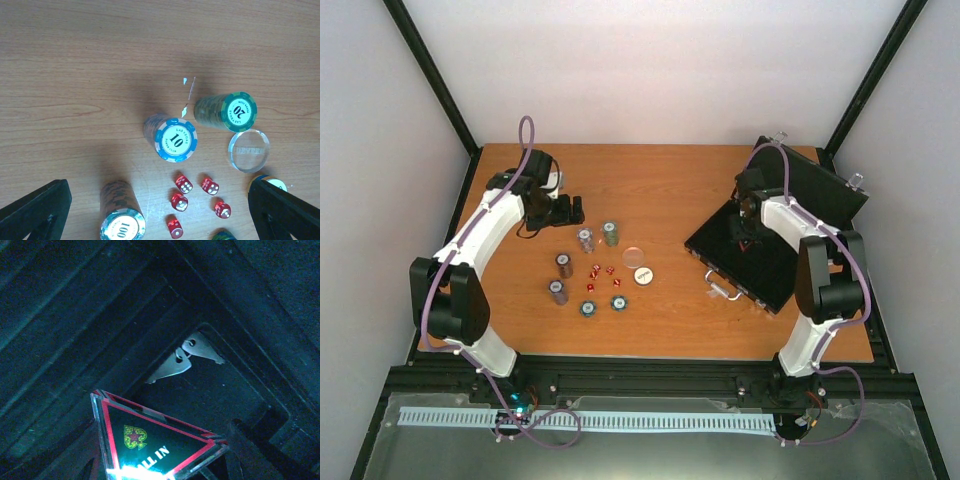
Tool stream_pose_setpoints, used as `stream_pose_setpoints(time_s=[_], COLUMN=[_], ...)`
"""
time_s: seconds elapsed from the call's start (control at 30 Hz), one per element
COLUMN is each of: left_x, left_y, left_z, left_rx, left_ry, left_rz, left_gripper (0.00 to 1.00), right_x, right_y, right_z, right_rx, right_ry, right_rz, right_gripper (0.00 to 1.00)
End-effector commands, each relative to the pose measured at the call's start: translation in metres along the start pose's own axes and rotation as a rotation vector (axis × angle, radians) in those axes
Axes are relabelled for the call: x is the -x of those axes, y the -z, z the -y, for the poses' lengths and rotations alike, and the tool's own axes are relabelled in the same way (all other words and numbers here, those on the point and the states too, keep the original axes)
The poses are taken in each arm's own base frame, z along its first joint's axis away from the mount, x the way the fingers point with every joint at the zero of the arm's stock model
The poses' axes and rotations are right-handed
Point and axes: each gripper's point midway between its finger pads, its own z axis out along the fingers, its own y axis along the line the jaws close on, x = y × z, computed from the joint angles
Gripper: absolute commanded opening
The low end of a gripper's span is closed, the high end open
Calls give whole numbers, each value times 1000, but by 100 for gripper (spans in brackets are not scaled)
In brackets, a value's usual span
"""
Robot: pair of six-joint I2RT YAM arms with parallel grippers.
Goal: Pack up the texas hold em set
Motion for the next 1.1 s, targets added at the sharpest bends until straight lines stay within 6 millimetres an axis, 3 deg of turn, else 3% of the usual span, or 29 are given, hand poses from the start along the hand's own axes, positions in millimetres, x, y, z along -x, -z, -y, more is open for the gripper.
stream_pose_setpoints(time_s=[0.0, 0.4, 0.6, 0.8, 0.97, 1.07], left_x=[4, 5, 8, 10, 9, 10], left_y=[-3, -11, -15, -21, -27, -28], left_z=[4, 2, 2, 2, 3, 4], left_rx=[-13, 3, 3, 2, -4, -8], left_ry=[5, 7, 12, 17, 21, 20], left_rz=[1, -15, -18, -28, -43, -43], left_gripper=[100, 100, 100, 100, 100, 100], right_x=[7, -20, -30, -43, -52, -54], right_y=[11, 17, 8, 3, 1, -1], right_z=[9, -7, -14, -9, -8, -8], right_rx=[-10, 103, 137, 110, 94, 80], right_ry=[67, 88, 103, 91, 79, 79], right_rz=[70, 75, 43, 10, -22, -34], right_gripper=[57, 61, 63, 64, 69, 81])
